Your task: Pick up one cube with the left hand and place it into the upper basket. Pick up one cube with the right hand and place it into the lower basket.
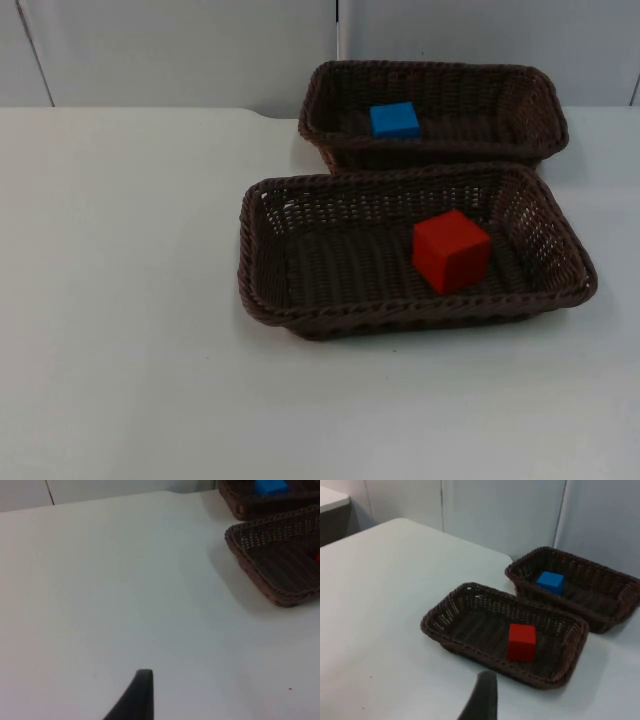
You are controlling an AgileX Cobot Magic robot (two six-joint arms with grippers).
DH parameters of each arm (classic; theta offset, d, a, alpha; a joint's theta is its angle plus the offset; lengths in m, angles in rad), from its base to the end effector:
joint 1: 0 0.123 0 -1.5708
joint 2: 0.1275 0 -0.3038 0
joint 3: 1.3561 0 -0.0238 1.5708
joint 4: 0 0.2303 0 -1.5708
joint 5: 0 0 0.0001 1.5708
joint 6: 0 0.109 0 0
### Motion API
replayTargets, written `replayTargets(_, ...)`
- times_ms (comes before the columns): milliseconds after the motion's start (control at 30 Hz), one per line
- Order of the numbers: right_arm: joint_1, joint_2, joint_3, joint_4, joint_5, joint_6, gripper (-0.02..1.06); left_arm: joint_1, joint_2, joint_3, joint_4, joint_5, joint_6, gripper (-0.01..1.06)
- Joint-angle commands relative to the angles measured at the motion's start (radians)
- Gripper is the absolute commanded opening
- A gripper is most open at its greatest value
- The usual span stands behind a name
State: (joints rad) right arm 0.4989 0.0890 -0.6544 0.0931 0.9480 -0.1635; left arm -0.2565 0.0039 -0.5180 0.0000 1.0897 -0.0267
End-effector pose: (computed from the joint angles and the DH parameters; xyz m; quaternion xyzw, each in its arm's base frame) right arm -0.0252 -0.0043 0.3155 -0.2616 0.7588 0.1451 0.5786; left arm -0.0276 0.0072 0.2615 0.0983 0.8514 -0.0727 0.5100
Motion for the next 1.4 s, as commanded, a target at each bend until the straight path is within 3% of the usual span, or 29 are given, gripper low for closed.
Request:
replayTargets(0,0.003,-0.021,0.001,-0.025,0.025,0.019,0.75,0.001,-0.004,0.006,0.000,-0.004,-0.002,1.05)
replayTargets(67,0.003,-0.044,0.001,-0.038,0.038,0.068,0.75,0.001,-0.004,0.022,-0.006,-0.017,-0.002,1.05)
replayTargets(400,0.003,-0.089,0.017,-0.038,0.133,0.070,0.75,0.001,-0.004,0.024,-0.008,-0.015,-0.002,1.05)
replayTargets(633,0.003,-0.089,0.126,-0.038,0.117,0.098,0.75,0.001,-0.004,0.024,-0.008,-0.015,-0.002,1.05)
replayTargets(1367,0.003,-0.089,0.139,-0.073,0.131,0.153,0.75,0.001,-0.004,0.024,-0.008,-0.015,0.000,1.05)
